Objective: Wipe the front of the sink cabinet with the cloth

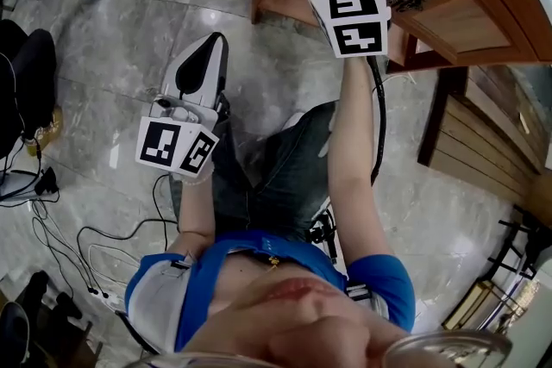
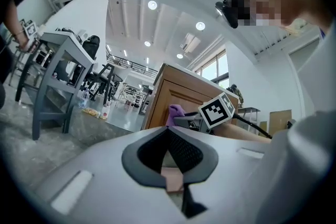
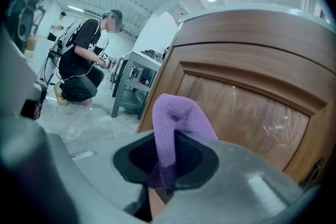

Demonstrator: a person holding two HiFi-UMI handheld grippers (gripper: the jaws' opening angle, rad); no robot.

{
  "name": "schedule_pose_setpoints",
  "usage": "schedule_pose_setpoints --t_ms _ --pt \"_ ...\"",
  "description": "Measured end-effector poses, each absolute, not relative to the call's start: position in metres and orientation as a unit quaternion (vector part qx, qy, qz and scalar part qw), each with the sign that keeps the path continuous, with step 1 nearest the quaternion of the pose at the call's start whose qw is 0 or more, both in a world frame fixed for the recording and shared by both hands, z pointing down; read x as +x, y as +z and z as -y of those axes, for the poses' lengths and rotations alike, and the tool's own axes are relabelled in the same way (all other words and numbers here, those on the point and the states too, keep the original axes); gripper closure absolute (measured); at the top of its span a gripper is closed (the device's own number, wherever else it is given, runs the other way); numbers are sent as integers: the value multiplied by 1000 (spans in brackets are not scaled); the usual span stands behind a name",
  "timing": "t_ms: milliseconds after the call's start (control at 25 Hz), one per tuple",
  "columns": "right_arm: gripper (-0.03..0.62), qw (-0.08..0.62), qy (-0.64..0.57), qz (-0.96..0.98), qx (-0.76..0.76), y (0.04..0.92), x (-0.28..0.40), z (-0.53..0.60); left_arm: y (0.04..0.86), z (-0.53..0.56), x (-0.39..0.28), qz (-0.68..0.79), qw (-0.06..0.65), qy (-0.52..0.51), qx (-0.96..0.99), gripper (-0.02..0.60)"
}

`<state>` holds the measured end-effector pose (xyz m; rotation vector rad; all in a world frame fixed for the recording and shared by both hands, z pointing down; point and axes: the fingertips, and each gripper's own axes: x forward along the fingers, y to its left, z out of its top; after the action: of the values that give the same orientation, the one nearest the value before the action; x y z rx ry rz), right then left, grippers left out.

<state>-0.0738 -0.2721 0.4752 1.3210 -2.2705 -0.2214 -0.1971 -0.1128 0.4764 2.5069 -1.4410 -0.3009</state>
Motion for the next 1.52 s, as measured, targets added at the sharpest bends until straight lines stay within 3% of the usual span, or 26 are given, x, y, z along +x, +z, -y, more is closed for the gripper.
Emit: schedule_pose_setpoints --t_ms 520,960,1520 --pt "534 233 -101 867 428 477 -143 277 475 110 -221 517 109 -104 842 583" --pt "534 229 -99 871 424 484 -149 278 473 114 -220 516 108 -105 843 583" --pt "534 302 -71 873 376 547 -159 275 475 119 -209 508 111 -106 848 583"
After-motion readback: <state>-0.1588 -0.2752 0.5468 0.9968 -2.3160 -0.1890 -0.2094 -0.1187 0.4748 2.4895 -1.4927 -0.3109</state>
